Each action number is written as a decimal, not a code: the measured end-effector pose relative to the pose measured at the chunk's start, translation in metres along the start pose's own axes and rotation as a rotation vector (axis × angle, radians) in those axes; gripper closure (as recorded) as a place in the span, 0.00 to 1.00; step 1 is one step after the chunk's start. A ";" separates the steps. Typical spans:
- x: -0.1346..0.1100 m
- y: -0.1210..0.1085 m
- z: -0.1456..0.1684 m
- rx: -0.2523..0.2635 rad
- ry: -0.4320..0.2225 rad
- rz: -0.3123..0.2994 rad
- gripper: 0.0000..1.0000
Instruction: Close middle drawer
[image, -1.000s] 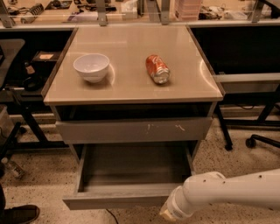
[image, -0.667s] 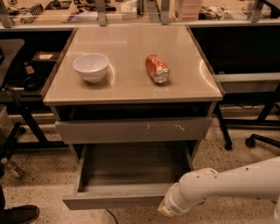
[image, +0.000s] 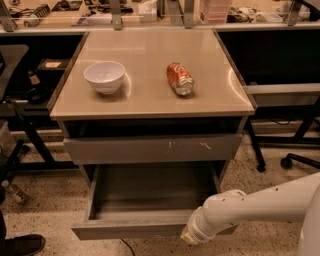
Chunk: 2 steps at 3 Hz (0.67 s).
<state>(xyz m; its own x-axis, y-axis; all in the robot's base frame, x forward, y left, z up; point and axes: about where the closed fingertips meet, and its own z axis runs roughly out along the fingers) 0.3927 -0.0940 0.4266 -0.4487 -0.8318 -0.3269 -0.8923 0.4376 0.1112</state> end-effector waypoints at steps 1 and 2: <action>0.000 0.000 0.000 0.000 0.000 0.000 0.59; 0.000 0.000 0.000 0.000 0.000 0.000 0.35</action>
Offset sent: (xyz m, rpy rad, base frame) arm 0.0000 0.0000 0.0000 0.0000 0.0000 0.0000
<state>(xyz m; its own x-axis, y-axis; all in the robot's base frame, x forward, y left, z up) 0.3926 -0.0940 0.4266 -0.4486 -0.8318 -0.3269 -0.8923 0.4375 0.1113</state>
